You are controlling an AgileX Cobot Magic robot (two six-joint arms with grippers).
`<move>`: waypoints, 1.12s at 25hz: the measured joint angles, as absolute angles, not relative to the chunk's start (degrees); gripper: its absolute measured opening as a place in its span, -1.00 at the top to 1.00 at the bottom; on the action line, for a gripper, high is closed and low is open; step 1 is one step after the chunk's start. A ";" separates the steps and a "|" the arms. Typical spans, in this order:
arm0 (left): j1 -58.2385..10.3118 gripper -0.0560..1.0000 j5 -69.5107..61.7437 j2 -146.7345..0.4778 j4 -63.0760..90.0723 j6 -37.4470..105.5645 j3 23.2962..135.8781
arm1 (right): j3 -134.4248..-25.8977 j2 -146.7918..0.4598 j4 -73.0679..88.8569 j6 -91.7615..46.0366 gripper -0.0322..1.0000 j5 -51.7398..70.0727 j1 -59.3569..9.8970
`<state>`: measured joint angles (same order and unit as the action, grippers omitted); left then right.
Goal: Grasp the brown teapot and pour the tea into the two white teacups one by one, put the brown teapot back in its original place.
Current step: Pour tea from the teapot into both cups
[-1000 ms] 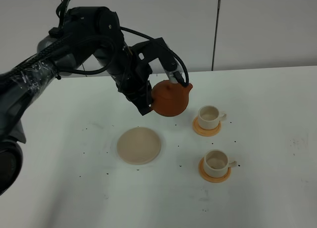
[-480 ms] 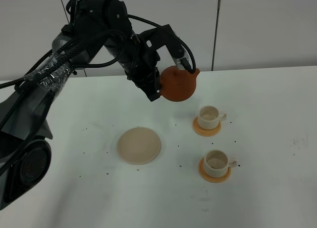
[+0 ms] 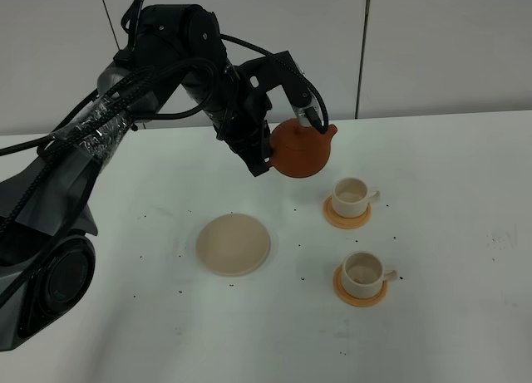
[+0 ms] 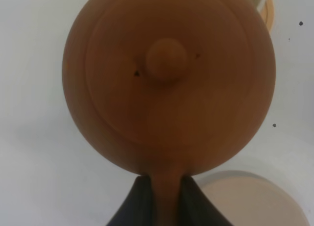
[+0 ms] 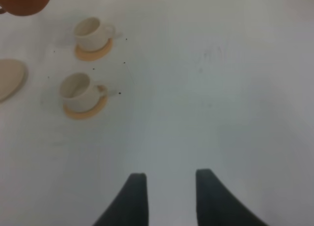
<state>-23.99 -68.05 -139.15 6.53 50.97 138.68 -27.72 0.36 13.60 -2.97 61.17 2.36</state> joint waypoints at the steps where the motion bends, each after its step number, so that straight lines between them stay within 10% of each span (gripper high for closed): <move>1: -23.99 0.57 -68.05 -139.15 6.53 51.35 138.68 | -27.72 0.36 13.60 -2.92 0.47 61.17 2.36; 28: -23.99 0.57 -68.05 -143.06 4.83 61.40 138.81 | -27.72 0.36 13.60 -2.98 0.47 61.17 2.36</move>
<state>-23.99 -68.05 -143.06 4.83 61.40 138.81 -27.72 0.36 13.60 -2.98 61.17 2.36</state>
